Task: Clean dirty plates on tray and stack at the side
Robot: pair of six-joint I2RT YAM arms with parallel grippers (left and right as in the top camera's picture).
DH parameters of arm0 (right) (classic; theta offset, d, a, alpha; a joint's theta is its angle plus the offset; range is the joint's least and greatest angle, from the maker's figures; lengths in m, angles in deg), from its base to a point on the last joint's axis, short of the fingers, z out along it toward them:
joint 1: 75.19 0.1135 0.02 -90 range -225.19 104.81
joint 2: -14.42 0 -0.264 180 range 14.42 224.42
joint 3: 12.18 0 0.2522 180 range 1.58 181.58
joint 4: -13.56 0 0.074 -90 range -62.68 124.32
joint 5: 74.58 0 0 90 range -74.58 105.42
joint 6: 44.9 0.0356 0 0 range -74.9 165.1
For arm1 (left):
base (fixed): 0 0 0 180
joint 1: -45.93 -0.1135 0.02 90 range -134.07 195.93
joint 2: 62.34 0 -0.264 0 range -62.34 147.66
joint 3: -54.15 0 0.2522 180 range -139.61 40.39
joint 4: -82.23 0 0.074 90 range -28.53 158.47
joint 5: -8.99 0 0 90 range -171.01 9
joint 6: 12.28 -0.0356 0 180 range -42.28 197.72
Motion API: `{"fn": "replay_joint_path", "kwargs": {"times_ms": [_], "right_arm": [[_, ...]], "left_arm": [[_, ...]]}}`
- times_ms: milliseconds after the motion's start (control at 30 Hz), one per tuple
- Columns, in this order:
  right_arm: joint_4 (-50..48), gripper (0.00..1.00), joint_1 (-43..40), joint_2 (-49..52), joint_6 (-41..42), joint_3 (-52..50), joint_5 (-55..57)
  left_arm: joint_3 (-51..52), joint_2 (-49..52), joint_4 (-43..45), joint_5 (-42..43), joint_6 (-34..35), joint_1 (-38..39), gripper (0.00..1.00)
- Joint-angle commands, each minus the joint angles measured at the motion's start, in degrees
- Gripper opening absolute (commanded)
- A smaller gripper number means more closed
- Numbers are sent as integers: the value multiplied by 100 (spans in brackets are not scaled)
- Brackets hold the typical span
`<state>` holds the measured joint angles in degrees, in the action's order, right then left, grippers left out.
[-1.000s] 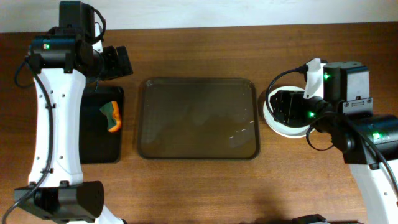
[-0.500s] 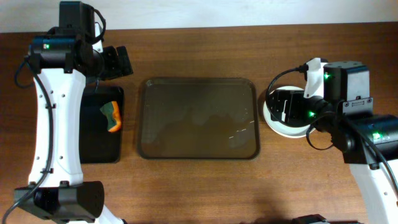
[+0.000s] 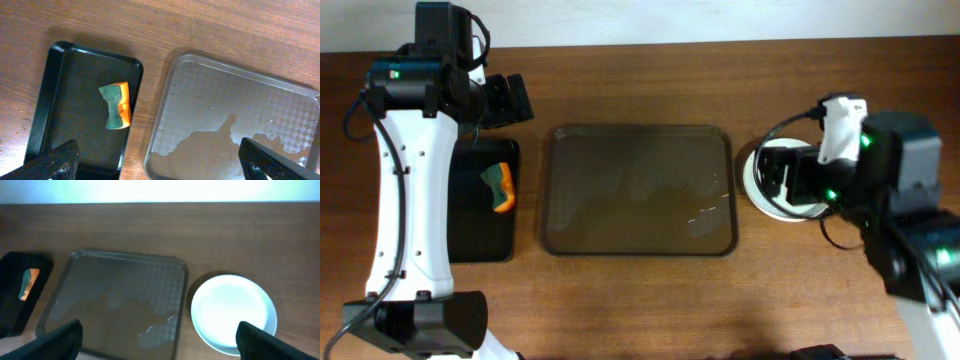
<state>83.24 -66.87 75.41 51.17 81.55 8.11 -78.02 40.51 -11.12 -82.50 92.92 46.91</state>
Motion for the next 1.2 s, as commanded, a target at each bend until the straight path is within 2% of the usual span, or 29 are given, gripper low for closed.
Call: {"fn": "replay_joint_path", "kwargs": {"times_ms": [0,133,233,367,433,533,1067,1167], "right_arm": [[-962,98,-7,-933,-463,-1335,61],[-3082,98,-361,-3080,-461,-4089,52],[-4113,98,-433,-4666,-483,-5799,55],[-5405,98,-433,-5960,-481,-7412,52],[-6089,98,-431,-6081,-481,-7954,52],[-5147,98,-433,-6081,-479,-7965,337],[-5176,98,-422,-6081,-413,-7965,308],[-5176,98,-422,-6081,-413,-7965,308]], "left_arm": [[-52,0,-2,24,-70,11,100],[-52,0,-2,24,-70,11,100],[-52,0,-2,24,-70,11,100],[-52,0,-2,24,-70,11,100],[-52,0,-2,24,-70,11,100],[-52,0,-2,24,-70,11,100],[-52,-7,-4,24,-70,11,100],[-52,-321,-4,-20,-70,15,100]]}}
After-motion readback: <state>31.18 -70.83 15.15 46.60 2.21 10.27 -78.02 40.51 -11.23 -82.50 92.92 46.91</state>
